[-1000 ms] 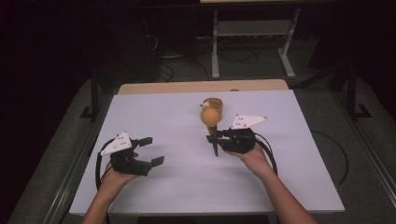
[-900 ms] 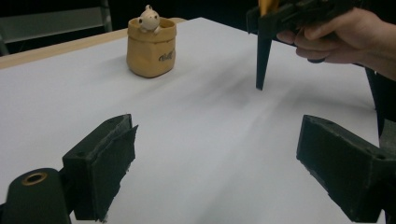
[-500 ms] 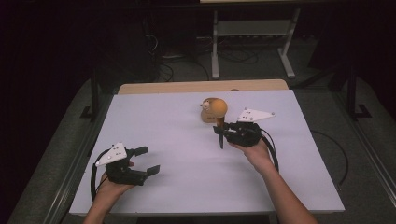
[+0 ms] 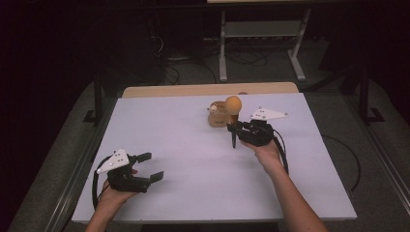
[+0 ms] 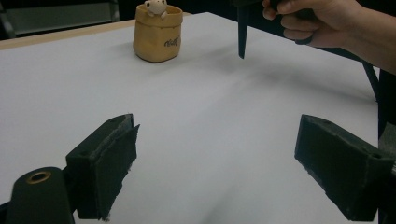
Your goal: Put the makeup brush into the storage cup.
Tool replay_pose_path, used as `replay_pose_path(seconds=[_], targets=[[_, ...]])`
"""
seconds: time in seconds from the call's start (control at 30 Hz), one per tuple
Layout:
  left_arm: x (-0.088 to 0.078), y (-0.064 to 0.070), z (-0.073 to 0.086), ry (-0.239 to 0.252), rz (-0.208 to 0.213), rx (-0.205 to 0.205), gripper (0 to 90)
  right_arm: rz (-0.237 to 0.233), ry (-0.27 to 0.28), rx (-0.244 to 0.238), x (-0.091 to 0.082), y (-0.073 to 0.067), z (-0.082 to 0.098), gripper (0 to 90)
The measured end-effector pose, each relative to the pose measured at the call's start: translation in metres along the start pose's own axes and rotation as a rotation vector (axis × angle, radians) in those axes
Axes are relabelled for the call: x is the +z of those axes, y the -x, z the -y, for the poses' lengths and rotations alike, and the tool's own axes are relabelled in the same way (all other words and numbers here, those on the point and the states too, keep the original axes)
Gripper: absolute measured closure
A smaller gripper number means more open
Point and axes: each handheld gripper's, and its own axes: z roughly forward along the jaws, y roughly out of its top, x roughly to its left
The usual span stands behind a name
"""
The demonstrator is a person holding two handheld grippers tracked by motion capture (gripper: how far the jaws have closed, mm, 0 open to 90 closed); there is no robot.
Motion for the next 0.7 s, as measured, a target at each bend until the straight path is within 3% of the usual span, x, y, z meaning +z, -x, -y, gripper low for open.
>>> replay_pose_path(seconds=[0.23,0.7], targets=[[0.001,0.000,0.001,0.006,0.003,-0.002,12.5,0.035,-0.009,-0.014,-0.001,0.009,-0.010,72.5],[0.002,-0.002,0.002,0.008,0.006,-0.004,12.4,0.070,0.025,-0.007,-0.002,0.022,-0.028,72.5]])
